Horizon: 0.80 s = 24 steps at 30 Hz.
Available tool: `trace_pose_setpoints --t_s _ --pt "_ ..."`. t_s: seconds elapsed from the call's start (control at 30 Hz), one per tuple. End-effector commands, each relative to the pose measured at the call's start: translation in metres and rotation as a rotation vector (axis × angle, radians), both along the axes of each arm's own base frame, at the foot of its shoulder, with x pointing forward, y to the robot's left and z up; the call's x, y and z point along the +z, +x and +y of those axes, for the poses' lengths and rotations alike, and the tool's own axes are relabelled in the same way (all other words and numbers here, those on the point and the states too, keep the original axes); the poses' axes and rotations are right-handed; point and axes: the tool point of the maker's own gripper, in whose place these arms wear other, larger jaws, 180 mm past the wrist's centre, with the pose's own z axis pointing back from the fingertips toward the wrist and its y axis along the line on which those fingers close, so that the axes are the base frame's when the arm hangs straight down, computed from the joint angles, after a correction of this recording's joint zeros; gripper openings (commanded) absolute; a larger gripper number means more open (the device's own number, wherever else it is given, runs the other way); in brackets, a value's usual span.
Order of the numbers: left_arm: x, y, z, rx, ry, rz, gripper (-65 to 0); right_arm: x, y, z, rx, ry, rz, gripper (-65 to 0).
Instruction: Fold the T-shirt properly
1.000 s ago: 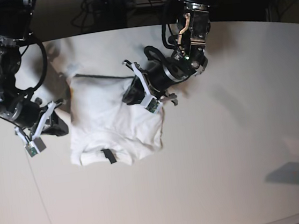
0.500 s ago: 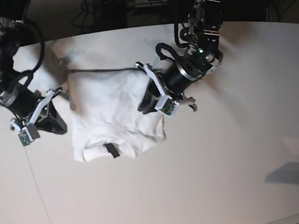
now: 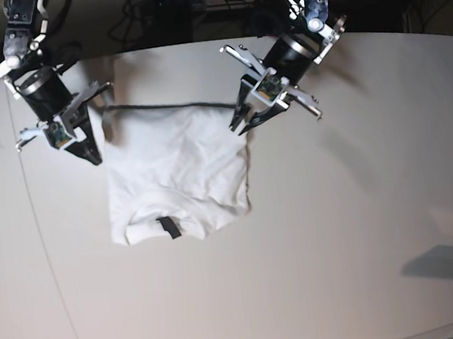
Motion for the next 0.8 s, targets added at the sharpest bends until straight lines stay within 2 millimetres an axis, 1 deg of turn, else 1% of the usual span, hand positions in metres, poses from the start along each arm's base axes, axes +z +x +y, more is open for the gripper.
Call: trace_pose_setpoints --t_s 0.0,0.03,0.1,0.17,0.23,0.3,0.4,0.47,0.57,0.67,0.77 --pt "0.019 0.001 0.004 0.023 -0.049 -0.064 -59.5 0.017 0.001 -0.007 -0.043 0.040 -0.088 -65.0" --pt "0.020 -0.005 0.009 0.040 -0.057 -0.066 -59.5 0.020 -0.004 -0.016 -0.089 0.058 -0.126 -65.0" --pt "0.018 -0.020 0.011 0.050 -0.071 -0.054 -59.5 0.021 -0.018 -0.032 -0.160 0.050 -0.159 -65.0" --pt "0.019 -0.039 0.010 0.030 -0.077 -0.038 -59.5 0.012 -0.038 -0.043 -0.205 0.019 -0.115 -65.0" --pt "0.020 -0.056 0.006 0.015 -0.098 -0.021 -59.5 -0.001 -0.062 -0.047 -0.216 -0.003 -0.046 -65.0" --pt "0.018 -0.070 0.004 0.007 -0.110 -0.003 -59.5 -0.012 -0.085 -0.051 -0.226 -0.017 0.017 -65.0" --pt "0.014 -0.087 0.004 0.010 -0.128 0.037 -59.5 -0.026 -0.117 -0.052 -0.234 -0.025 0.110 -65.0" --pt "0.012 -0.100 0.005 0.007 -0.137 0.061 -59.5 -0.032 -0.138 -0.051 -0.236 -0.029 0.166 -65.0" --pt "0.006 -0.120 0.005 -0.017 -0.129 0.106 -59.5 -0.039 -0.164 -0.050 -0.247 -0.028 0.237 -65.0" --pt "0.000 -0.134 0.007 -0.022 -0.120 0.152 -59.5 -0.045 -0.188 -0.051 -0.255 -0.038 0.304 -65.0" --pt "-0.010 -0.152 0.010 -0.029 -0.103 0.212 -59.5 -0.060 -0.208 -0.061 -0.302 -0.095 0.418 -65.0"
